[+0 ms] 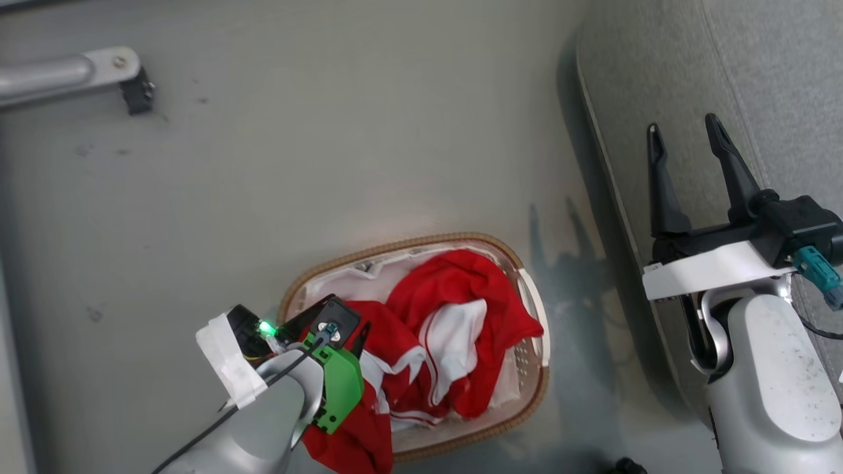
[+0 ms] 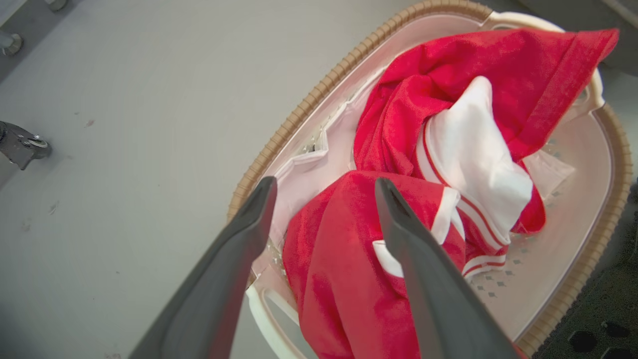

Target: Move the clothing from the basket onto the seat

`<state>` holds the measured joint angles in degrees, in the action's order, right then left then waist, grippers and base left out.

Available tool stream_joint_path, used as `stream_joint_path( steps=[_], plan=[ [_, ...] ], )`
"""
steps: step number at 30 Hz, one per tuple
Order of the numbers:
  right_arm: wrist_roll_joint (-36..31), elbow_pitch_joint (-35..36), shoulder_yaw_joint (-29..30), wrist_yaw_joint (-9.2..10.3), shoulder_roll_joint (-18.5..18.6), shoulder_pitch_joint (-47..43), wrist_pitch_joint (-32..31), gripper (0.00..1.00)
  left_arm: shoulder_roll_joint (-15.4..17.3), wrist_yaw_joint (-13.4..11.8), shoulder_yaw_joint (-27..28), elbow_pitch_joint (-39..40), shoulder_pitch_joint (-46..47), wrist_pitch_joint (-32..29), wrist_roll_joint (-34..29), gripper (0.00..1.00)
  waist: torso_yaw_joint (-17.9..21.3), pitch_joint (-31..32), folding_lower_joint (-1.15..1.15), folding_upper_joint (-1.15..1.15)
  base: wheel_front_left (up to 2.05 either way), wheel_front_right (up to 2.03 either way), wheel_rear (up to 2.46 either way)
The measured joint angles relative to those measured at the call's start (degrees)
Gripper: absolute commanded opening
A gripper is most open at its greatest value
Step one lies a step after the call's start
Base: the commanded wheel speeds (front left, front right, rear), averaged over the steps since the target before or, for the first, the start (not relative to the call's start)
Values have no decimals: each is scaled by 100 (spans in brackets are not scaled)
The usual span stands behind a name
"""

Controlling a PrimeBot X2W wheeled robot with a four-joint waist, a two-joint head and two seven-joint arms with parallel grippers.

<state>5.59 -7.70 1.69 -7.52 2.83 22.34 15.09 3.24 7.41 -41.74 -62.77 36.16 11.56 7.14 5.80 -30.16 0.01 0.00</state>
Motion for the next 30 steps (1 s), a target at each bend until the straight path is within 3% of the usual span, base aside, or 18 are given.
stream_joint_path(
  steps=[10, 13, 16, 22, 23, 24, 25, 26, 30],
  plan=[
    [377, 36, -318, 0, 1, 185, 1, 100, 274, 0, -485, -681, 555, -175, 275, 100, 575, -933, 0, 0, 0, 0, 0],
    [486, 35, -400, 0, 0, 211, 0, 100, 353, -157, -510, -815, 731, -282, 241, 100, 746, -1114, 0, 0, 0, 0, 0],
    [570, 34, -497, 0, -1, 227, 0, 100, 371, -287, -491, -944, 772, -644, 278, 100, 916, -1260, 0, 0, 0, 0, 0],
    [676, 29, -593, 0, -1, 227, 0, 100, 383, -289, -523, -1021, 773, -1158, 333, 100, 1161, -1421, 0, 0, 0, 0, 0],
    [694, 25, -597, 0, -1, 225, 0, 100, 370, -289, -532, -1031, 772, -1193, 341, 82, 1189, -1434, -1, 0, 0, 0, 0],
    [697, 21, -598, 0, -1, 220, 0, 100, 355, -289, -539, -1034, 772, -1205, 342, 39, 1206, -1439, 0, 0, 0, 0, 0],
    [699, 13, -599, 0, -1, 209, 1, 100, 328, -289, -550, -1035, 772, -1210, 349, 4, 1217, -1438, 0, 0, 0, 0, 0],
    [699, 1, -600, 0, -2, 197, 0, 100, 301, -288, -570, -1035, 770, -1211, 350, 0, 1221, -1426, -1, 0, 0, 0, 0],
    [699, -41, -580, 0, -1, 177, 0, 100, 247, -233, -619, -1033, 747, -1154, 401, 0, 1194, -1338, -1, 0, 0, 0, 0]
  ],
)
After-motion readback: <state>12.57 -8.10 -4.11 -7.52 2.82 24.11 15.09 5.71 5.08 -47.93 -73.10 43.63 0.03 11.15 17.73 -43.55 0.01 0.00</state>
